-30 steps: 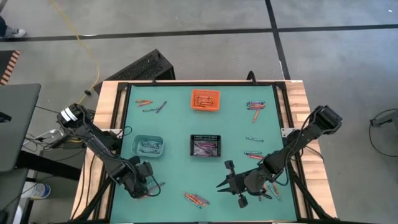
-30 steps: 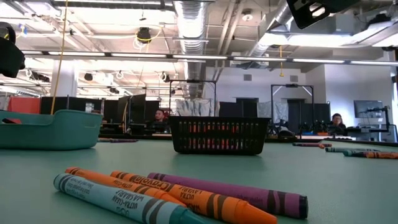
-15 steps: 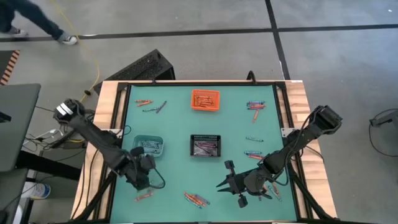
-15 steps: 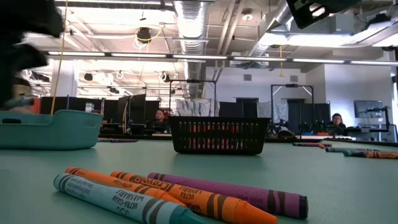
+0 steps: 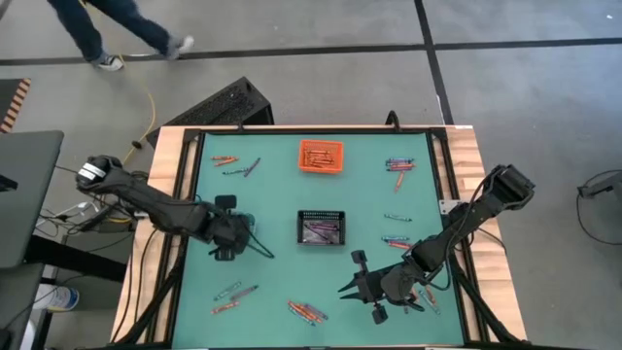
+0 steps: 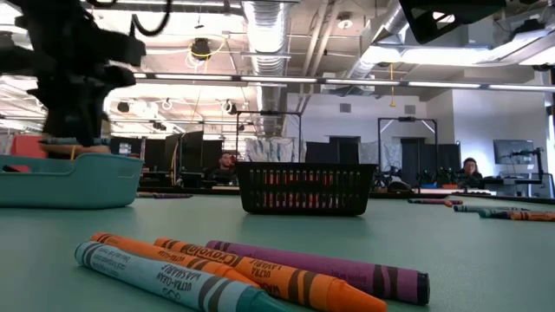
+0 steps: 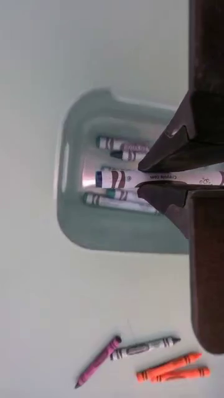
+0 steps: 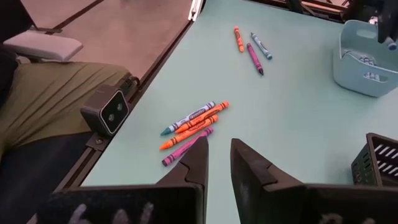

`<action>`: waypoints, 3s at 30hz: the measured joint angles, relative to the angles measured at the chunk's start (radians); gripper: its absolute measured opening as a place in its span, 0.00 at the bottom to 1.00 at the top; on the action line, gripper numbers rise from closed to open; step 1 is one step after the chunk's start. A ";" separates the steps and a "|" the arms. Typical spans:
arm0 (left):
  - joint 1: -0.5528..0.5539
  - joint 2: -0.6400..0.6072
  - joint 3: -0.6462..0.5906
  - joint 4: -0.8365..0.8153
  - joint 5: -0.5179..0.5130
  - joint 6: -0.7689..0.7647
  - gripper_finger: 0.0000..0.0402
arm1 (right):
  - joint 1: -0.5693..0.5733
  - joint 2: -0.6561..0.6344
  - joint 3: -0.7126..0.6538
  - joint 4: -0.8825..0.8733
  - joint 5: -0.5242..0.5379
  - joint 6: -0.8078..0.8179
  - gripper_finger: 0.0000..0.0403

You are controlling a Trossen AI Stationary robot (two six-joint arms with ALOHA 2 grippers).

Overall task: Sort crayons
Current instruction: Put the blue crayon into the light blue bin, then put the orange crayon into the orange bin

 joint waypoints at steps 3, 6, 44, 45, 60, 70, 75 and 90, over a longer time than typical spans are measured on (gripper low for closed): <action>0.045 0.018 -0.005 0.003 0.039 0.046 0.03 | 0.000 0.000 0.000 0.001 0.000 0.000 0.16; 0.073 0.040 -0.008 0.000 0.086 0.072 0.03 | 0.000 0.000 0.000 0.001 0.000 0.000 0.16; 0.077 0.045 -0.008 0.010 0.095 -0.026 0.28 | 0.000 -0.010 0.000 -0.041 -0.001 0.001 0.16; 0.077 0.045 -0.008 0.010 0.104 -0.026 0.28 | 0.000 -0.021 0.000 -0.064 -0.001 0.004 0.16; 0.069 -0.172 -0.008 0.343 -0.010 0.220 0.28 | -0.007 -0.285 0.012 -0.653 -0.001 0.377 0.16; 0.069 -0.318 -0.046 0.631 0.132 0.421 0.28 | -0.001 -0.291 0.009 -0.983 -0.184 0.973 0.16; 0.069 -0.375 -0.188 0.781 0.118 0.402 0.28 | 0.033 -0.290 -0.044 -1.017 -0.295 1.147 0.18; 0.069 -0.533 -0.362 0.903 0.118 0.350 0.28 | 0.147 -0.253 -0.113 -0.940 -0.267 1.557 0.42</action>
